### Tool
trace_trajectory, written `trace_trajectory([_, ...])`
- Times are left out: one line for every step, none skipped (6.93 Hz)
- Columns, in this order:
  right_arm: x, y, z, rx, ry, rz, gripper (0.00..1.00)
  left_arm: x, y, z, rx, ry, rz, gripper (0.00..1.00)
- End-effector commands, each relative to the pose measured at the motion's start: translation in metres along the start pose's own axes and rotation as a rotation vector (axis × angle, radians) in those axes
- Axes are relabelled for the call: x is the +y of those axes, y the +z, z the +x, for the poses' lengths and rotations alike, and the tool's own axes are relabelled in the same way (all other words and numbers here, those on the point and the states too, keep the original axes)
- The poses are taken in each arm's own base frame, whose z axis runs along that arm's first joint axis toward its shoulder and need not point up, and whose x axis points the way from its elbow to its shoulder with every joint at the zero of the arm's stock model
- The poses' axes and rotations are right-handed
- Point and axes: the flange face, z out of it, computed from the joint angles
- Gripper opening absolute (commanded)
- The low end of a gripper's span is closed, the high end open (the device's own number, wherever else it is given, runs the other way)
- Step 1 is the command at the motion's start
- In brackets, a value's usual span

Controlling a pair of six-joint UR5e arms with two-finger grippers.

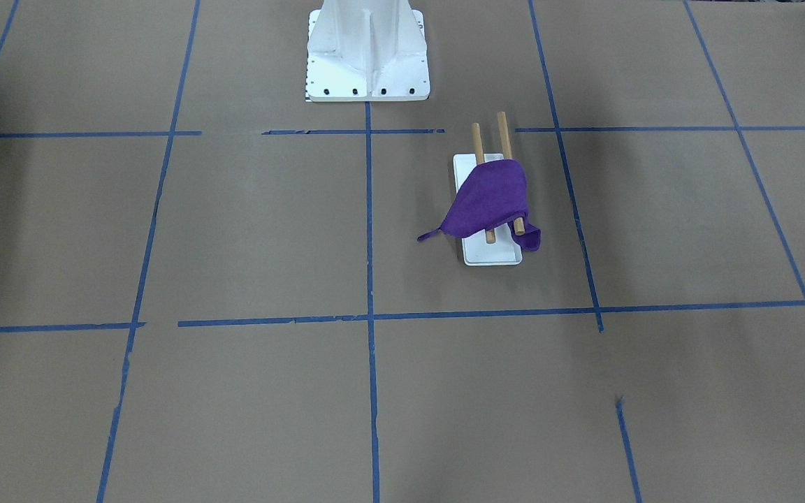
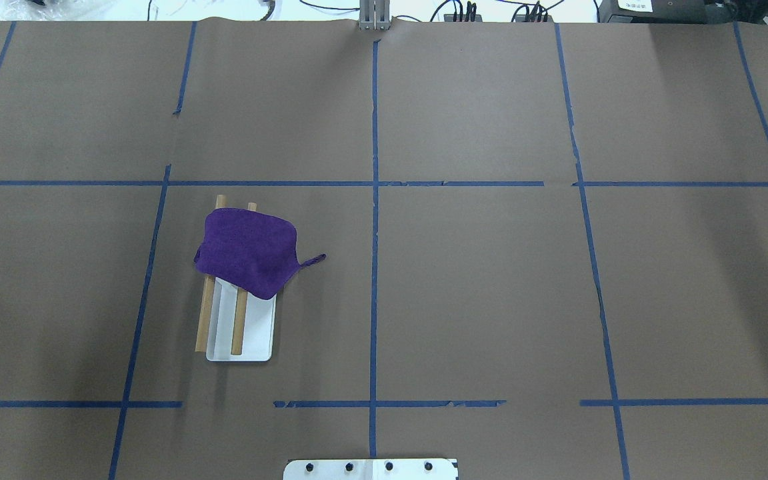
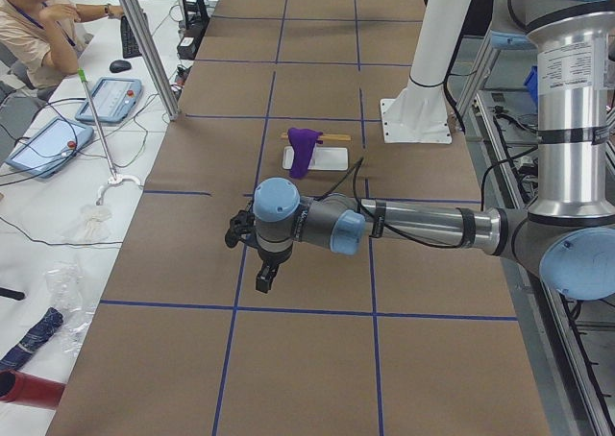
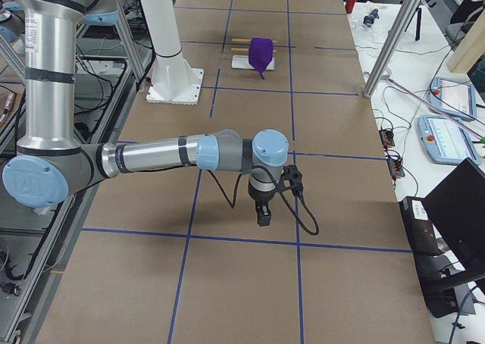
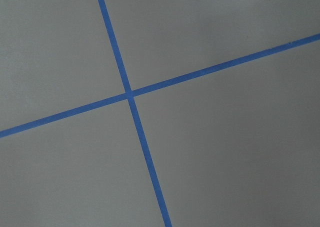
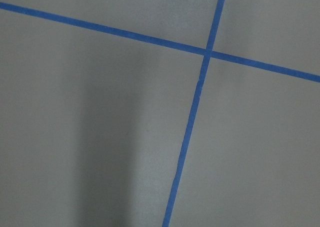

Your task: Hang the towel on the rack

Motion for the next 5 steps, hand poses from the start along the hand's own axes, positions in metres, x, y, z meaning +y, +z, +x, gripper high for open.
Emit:
trace_trajectory([0.007,0.007,0.004,-0.005,0.006,-0.011,1.00,-0.017,-0.007,0.003,-0.022,0.020,0.018,1.00])
trace_trajectory([0.009,0.012,0.009,-0.009,0.018,-0.022,1.00,-0.021,-0.004,0.001,-0.023,0.024,0.015,1.00])
trace_trajectory([0.009,0.014,0.010,-0.010,0.024,-0.026,1.00,-0.019,-0.010,0.005,-0.024,0.029,0.022,1.00])
trace_trajectory([0.010,0.015,0.011,-0.010,0.030,-0.028,1.00,-0.014,-0.010,0.005,-0.025,0.021,0.020,1.00])
trace_trajectory([0.011,0.017,0.013,-0.011,0.029,-0.032,1.00,-0.012,-0.008,0.003,-0.024,0.012,0.010,1.00])
